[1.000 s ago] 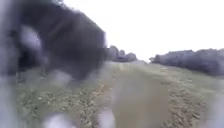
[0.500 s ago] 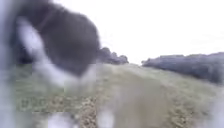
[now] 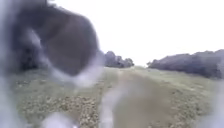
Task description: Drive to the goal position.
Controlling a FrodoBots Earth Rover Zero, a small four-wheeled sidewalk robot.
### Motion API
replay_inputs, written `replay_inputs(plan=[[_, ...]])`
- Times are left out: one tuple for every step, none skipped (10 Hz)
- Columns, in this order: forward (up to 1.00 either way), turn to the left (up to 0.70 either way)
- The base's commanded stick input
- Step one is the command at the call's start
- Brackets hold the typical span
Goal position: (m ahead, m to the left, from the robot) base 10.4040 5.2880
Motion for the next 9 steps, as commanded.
replay_inputs(plan=[[0.85, 0.00], [0.85, 0.00], [0.85, 0.00], [0.85, 0.00], [0.85, 0.00], [0.85, 0.00], [0.85, 0.00], [0.85, 0.00], [0.85, 0.00]])
